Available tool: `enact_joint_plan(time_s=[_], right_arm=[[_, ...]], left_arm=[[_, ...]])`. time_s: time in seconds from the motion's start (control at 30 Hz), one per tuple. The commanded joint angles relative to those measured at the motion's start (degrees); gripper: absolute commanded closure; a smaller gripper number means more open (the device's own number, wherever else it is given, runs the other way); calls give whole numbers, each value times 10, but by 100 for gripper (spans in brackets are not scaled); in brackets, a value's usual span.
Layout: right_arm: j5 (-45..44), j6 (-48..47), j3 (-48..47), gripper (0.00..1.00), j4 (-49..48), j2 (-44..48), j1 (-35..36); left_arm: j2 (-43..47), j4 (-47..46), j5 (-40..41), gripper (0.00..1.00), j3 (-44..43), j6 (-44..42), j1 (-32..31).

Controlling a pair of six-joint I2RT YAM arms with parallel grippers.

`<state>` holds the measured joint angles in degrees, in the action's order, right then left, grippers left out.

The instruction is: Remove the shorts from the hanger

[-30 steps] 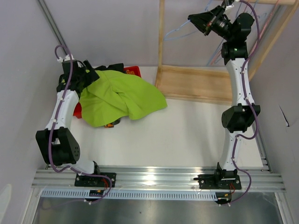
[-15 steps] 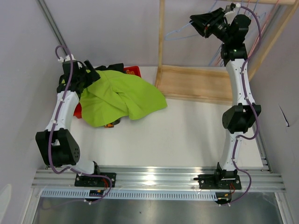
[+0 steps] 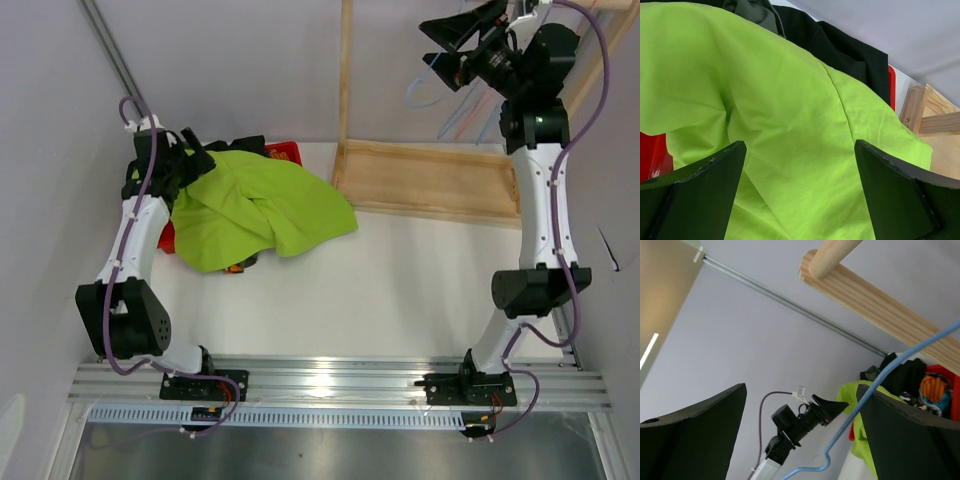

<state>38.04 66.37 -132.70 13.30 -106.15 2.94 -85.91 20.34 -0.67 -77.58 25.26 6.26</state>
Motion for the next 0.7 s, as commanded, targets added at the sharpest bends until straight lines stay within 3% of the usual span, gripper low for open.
enact_joint_plan(time_s=[0.0,0.23,0.43,0.67], right_arm=[[-39,-115,26,1,110,82,4],[-90,-213,195,1,200,213,-5],[-193,-315,219,1,341,267,10],[-331,-409,249,1,444,327,13]], left_arm=[[38,6,-13,3,-27,-11,-14],[96,24,-35,2,0,-4,-17],[146,54,-46,2,32,-18,-17],[227,57,-132,2,87,-44,-18]])
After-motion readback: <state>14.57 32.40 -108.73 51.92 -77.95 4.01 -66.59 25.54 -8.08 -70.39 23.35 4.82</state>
